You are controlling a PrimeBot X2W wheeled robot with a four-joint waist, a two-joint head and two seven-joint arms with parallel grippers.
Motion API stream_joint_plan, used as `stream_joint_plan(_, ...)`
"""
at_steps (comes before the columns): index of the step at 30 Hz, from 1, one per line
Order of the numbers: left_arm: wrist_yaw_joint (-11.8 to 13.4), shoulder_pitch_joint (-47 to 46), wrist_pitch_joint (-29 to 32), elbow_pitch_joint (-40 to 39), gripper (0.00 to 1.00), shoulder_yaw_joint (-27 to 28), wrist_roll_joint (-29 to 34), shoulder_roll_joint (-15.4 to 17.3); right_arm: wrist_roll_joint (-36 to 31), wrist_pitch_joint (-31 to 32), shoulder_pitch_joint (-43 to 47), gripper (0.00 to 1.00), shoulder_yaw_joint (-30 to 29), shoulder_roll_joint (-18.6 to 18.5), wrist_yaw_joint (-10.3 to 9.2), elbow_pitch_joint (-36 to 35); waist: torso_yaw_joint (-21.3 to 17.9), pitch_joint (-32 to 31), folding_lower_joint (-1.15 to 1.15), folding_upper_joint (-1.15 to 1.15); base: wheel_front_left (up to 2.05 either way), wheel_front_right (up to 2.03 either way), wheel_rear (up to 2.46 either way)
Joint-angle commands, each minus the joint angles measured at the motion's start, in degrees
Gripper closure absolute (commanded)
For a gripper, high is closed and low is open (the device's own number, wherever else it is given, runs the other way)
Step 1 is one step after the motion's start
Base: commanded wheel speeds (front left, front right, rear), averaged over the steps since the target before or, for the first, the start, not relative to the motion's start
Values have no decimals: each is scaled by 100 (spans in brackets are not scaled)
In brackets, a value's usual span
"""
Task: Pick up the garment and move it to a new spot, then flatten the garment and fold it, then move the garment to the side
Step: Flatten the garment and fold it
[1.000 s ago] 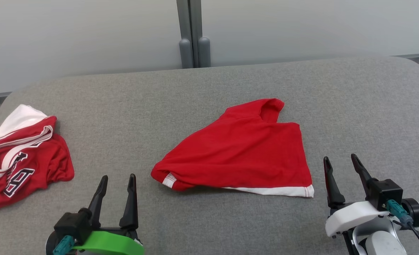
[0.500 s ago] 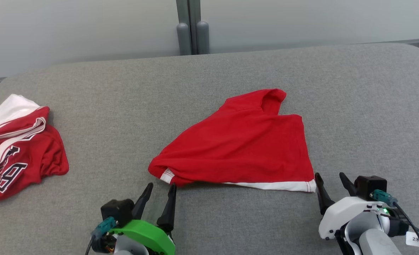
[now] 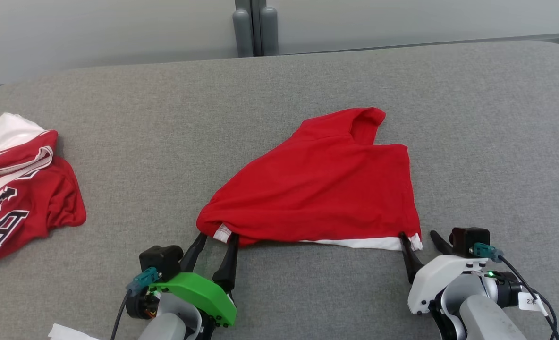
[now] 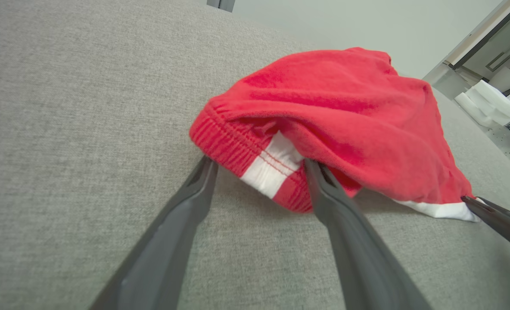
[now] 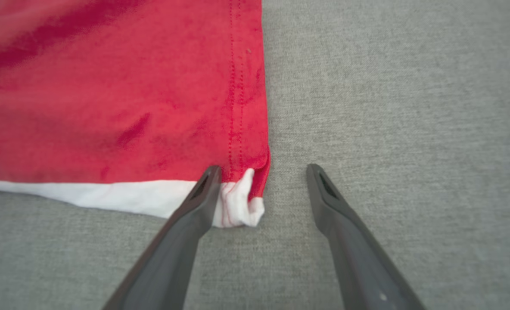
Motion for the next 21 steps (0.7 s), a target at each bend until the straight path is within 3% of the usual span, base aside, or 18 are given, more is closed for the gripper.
stream_joint_plan(1,-26,-114,-3,14,0,-36,-70,14,61,20,-54,0,85,2,-7,122,18,24,0,0,0,0,0)
stream_joint_plan(8,-25,-230,-3,11,0,-233,-333,3,230,106,-231,0,471,28,-1,480,34,85,0,0,0,0,0)
stream_joint_plan(11,-26,-240,-3,-28,7,-225,-403,2,304,203,-278,0,655,46,18,631,42,112,0,0,0,0,0)
stream_joint_plan(12,-25,-250,-3,-33,13,-232,-406,2,324,241,-290,0,719,52,19,675,45,118,0,0,0,0,0)
stream_joint_plan(14,-25,-280,-3,-46,33,-266,-431,1,410,337,-294,2,848,69,26,767,49,131,0,0,0,0,0)
stream_joint_plan(15,-25,-301,-3,-58,60,-303,-466,-1,450,383,-296,25,920,78,27,814,49,139,0,0,0,0,0)
stream_joint_plan(16,-25,-325,-3,-84,84,-328,-497,-3,482,420,-296,56,971,84,27,850,51,146,0,0,0,0,0)
stream_joint_plan(17,-25,-341,-3,-113,100,-393,-559,-5,544,455,-295,92,1036,92,29,889,52,151,0,0,0,0,0)
stream_joint_plan(18,-25,-349,-3,-140,100,-454,-585,-6,571,459,-301,100,1068,97,30,902,49,153,0,0,0,0,0)
stream_joint_plan(21,-25,-374,-3,-347,100,-519,-717,26,752,248,-302,100,1084,49,15,762,30,148,0,0,0,0,0)
